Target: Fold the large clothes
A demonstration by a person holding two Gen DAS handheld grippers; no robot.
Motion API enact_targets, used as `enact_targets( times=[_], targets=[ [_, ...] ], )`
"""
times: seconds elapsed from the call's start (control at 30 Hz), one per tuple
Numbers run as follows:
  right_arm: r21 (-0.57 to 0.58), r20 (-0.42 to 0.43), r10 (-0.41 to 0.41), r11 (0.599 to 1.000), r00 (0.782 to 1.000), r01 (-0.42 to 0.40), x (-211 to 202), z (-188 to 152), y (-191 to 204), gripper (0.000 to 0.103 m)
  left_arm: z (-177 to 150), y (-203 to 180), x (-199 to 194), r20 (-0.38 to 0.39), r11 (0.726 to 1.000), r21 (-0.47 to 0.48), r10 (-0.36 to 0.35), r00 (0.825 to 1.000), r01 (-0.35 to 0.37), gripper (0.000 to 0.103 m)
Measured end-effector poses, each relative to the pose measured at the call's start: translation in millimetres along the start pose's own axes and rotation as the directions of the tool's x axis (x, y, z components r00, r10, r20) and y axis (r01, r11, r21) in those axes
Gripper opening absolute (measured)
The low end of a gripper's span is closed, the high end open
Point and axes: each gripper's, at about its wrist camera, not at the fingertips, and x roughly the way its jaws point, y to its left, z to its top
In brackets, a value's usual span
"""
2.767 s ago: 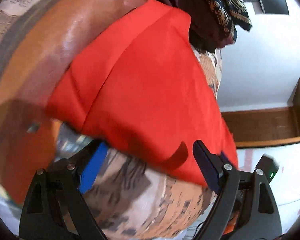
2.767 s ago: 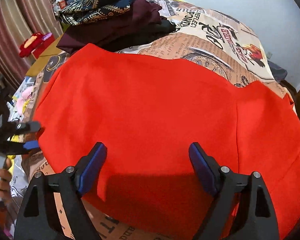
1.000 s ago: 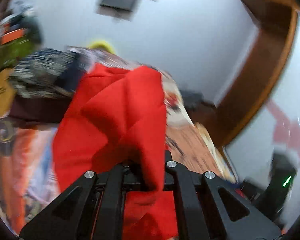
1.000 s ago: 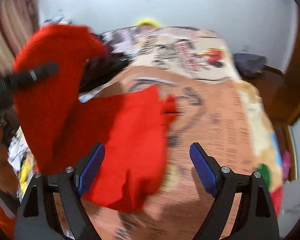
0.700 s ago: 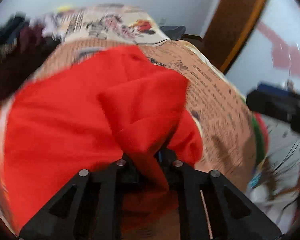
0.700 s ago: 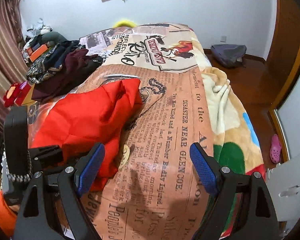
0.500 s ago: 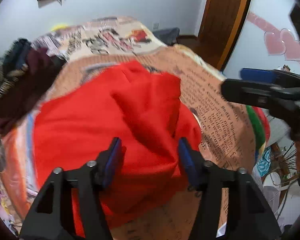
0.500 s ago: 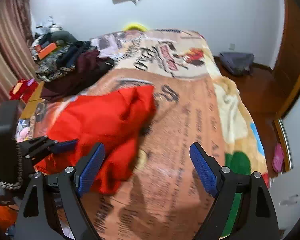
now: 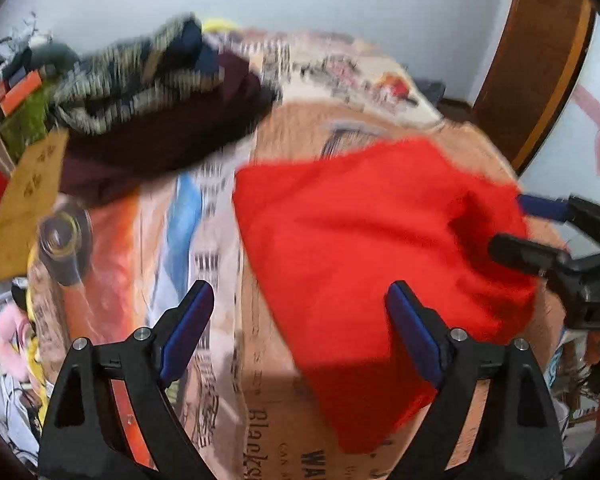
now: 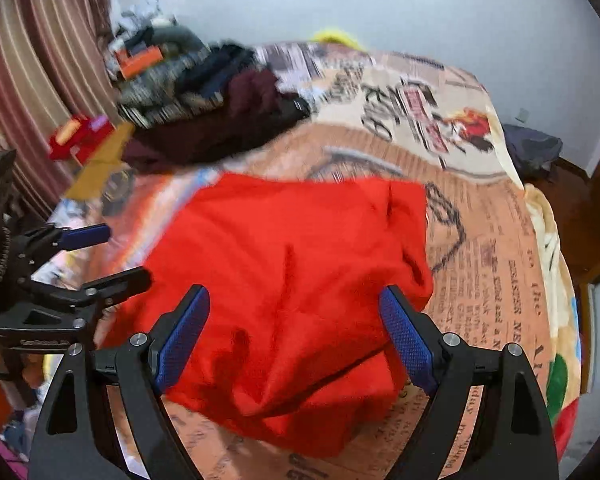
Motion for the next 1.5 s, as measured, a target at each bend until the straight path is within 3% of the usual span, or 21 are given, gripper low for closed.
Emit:
enact_targets(
  times=[0.07,0.2,0.37,0.53,0.67,0.8,0.97,1.13,1.23,1.37,1.5],
  targets=[
    [-0.010,-0.019,-0.044,0.999,0.999,0.044,9,-6,-4,0.085,-12,-2,18,-0.019,0.999,0.031,0.027,0.999,-0.027,0.092],
    [0.035,-0.018,-0.172,0.984,0.985,0.172,6,-23,-34,0.085,-25,-9,15,0.039,0.996,0.057,0.067,0.997,-0.069,0.093],
    [0.202,-0.018,-0.098,0.974,0.995,0.100,-11,-50,-73,0.087,-32,-13,9,0.050,0.996,0.036,0.081,0.995,-0.083,0.094],
    [0.166,0.010,-0.184,0.970,0.983,0.180,-32,-69,-71,0.087,-38,-6,2,0.030,0.999,0.010,0.036,0.999,-0.036,0.094],
    [0.155,-0.026,-0.184,0.970,0.983,0.186,-34,-74,-77,0.087,-44,1,-4,0.009,1.000,-0.016,-0.015,1.000,0.015,0.094],
    [0.127,0.003,-0.204,0.971,0.979,0.202,-53,-62,-70,0.089,-37,4,-20,0.027,0.998,-0.022,0.052,0.998,-0.052,0.093],
    [0.099,0.092,-0.123,0.989,0.988,0.113,-78,-26,-62,0.089,-16,12,-45,0.114,0.991,-0.010,0.134,0.984,-0.134,0.093],
    [0.093,0.092,0.008,0.996,0.996,-0.016,-66,16,-54,0.089,6,22,-48,0.135,0.986,-0.021,0.166,0.977,-0.165,0.093],
    [0.089,0.043,0.085,0.992,0.995,-0.089,-43,30,-48,0.089,14,26,-41,0.118,0.987,-0.032,0.158,0.980,-0.155,0.093],
    [0.149,-0.091,0.177,0.975,0.980,-0.162,0,34,-52,0.089,22,32,-26,0.078,0.992,-0.073,0.109,0.991,-0.104,0.093],
    [0.175,-0.185,0.158,0.976,0.970,-0.126,32,29,-66,0.089,22,31,-3,0.016,0.996,-0.082,0.048,0.999,-0.046,0.093]
  ],
)
